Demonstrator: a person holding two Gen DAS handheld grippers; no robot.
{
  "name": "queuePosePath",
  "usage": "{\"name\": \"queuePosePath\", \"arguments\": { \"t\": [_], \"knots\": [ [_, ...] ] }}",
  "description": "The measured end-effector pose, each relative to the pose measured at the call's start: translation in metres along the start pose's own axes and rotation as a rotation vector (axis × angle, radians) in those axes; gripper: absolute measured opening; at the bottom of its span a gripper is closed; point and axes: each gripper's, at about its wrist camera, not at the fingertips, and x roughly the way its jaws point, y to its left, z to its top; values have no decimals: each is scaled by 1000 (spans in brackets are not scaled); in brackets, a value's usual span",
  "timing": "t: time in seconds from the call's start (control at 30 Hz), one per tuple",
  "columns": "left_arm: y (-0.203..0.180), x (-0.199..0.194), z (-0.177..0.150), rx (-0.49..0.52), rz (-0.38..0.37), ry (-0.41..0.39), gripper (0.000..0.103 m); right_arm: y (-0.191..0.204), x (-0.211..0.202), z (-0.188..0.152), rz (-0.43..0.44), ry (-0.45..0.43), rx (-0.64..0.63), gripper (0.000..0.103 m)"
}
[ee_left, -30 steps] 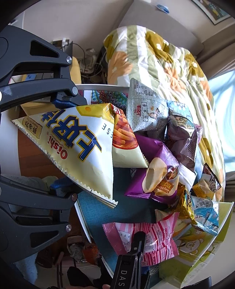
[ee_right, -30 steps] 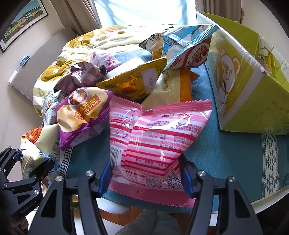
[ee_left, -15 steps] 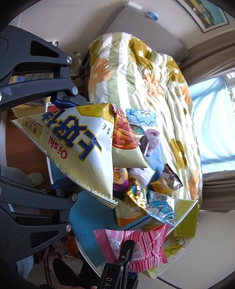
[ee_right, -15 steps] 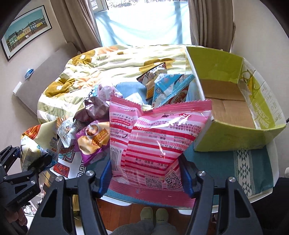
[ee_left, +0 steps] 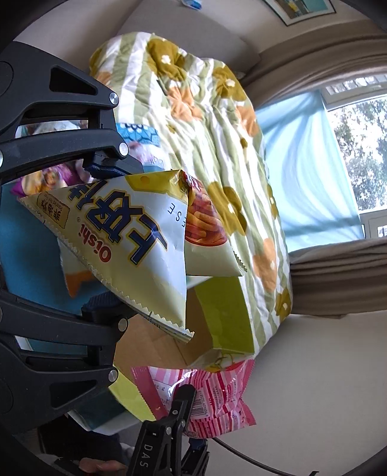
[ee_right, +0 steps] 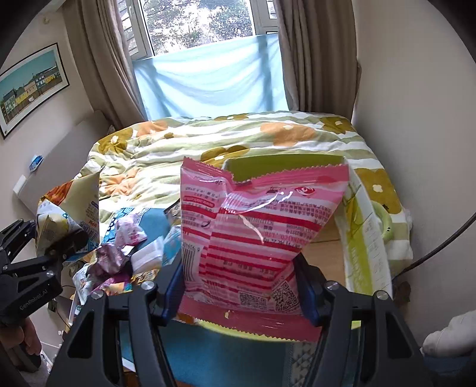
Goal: Organize snacks
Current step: 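Carry both bags over the cardboard box and open both tools to drop them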
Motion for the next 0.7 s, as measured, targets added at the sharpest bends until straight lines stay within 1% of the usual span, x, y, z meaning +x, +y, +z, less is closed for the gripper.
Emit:
{"name": "queuePosePath", "arguments": {
  "t": [0.13,0.23,0.37,0.43,0.5,0.53,0.57,0.6,0.63,0.67,0.7],
  "knots": [
    [-50,43,48,-7,-47,23,56,-50,13,29,-8,14,0,60],
    [-82,82,75,-17,-78,58,56,-83,24,45,-4,28,5,60],
    [-114,136,95,-17,-88,125,56,-119,42,60,10,57,20,60],
    [-128,161,100,-12,-85,156,57,-134,50,64,21,72,26,60],
    [-135,183,99,-15,-72,191,59,-145,58,66,23,87,29,60],
    [-137,192,100,-19,-68,205,64,-150,62,68,28,97,33,60],
    [-137,198,99,-20,-62,215,79,-155,66,69,35,107,39,60],
    [-139,202,99,-16,-46,219,89,-159,70,69,41,116,44,60],
    [-141,205,99,-11,-24,216,103,-162,73,69,44,122,47,60],
    [-141,203,96,-11,-15,209,102,-164,75,68,46,129,48,60],
    [-140,204,96,-14,-22,215,102,-166,77,68,48,135,50,60]
  ]
}}
